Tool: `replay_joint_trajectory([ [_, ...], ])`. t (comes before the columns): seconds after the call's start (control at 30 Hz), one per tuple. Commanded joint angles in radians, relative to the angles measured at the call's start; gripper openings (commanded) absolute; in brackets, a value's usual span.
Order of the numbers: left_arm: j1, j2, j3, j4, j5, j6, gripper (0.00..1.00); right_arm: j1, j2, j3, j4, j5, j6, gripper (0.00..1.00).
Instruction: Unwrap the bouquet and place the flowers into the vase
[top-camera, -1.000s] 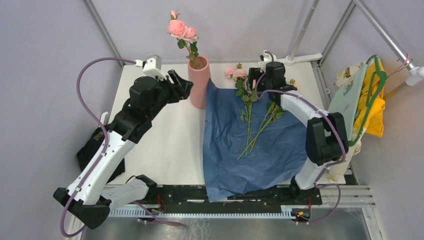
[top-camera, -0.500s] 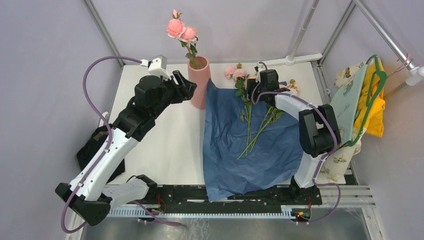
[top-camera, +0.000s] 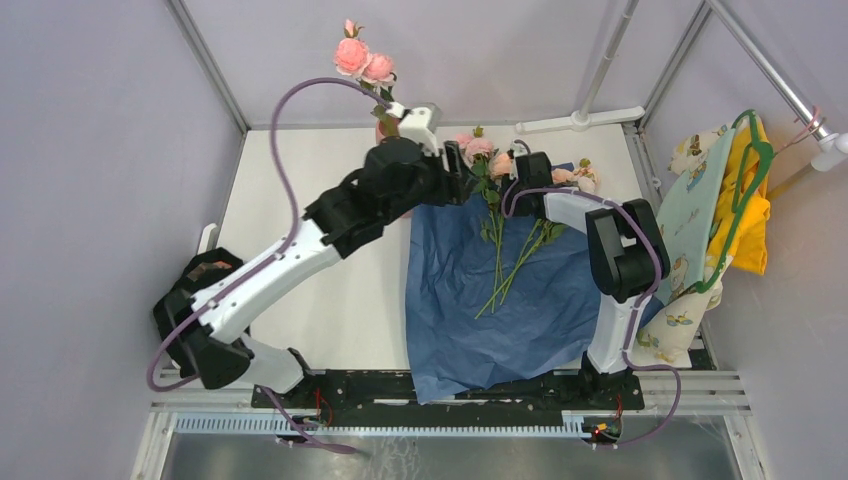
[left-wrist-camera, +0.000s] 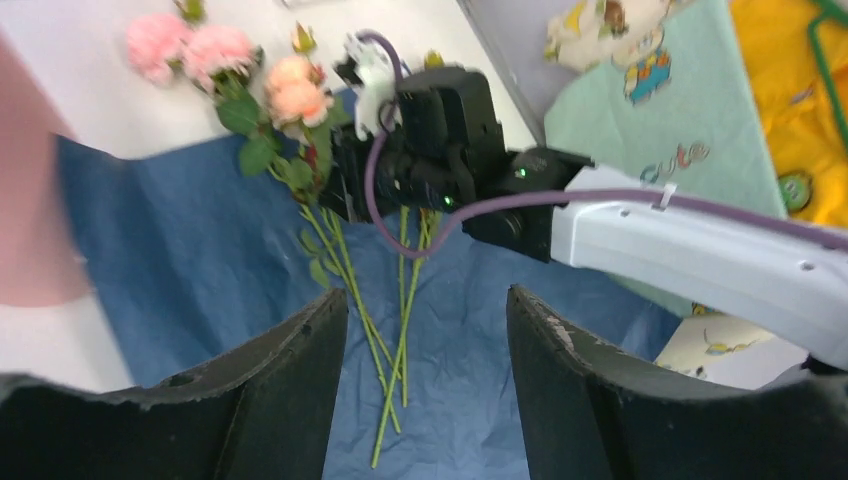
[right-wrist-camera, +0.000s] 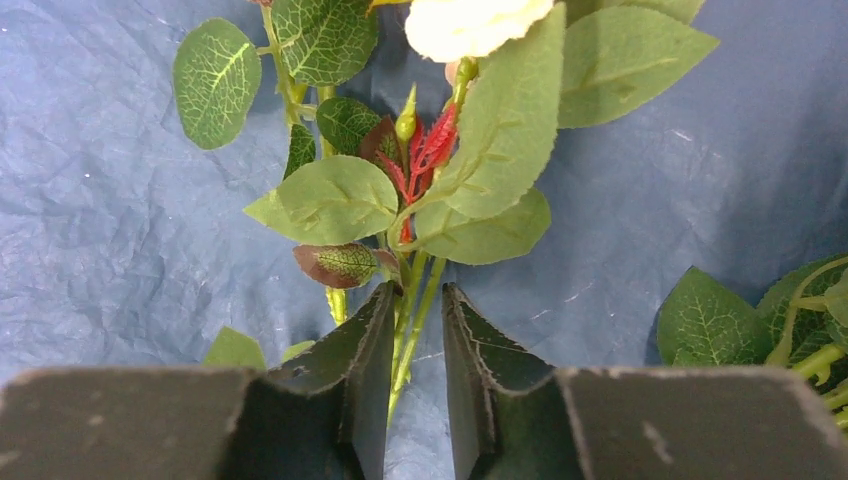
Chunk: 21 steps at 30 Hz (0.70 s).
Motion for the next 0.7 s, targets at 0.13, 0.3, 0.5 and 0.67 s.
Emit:
replay_joint_trajectory([
  [0.13, -0.051, 0.228, 0.105, 0.058, 0.066, 0.012, 0.66, -0.024, -0.012, -0.023, 0.057, -0.008, 0.016, 0.12],
  [0.3, -0.055, 0.352, 0.147, 0.06, 0.075, 0.01, 0.65, -0.043, -0.078, -0.064, 0.07, 0.014, 0.021, 0.08],
  [0.5, -0.055, 0.439, 0.174, 0.063, 0.067, 0.004, 0.65, -0.067, -0.189, -0.142, 0.094, 0.039, 0.044, 0.06],
  [0.67, -0.054, 0.507, 0.201, 0.075, 0.052, -0.01, 0.64, -0.082, -0.266, -0.173, 0.095, 0.039, 0.053, 0.06],
])
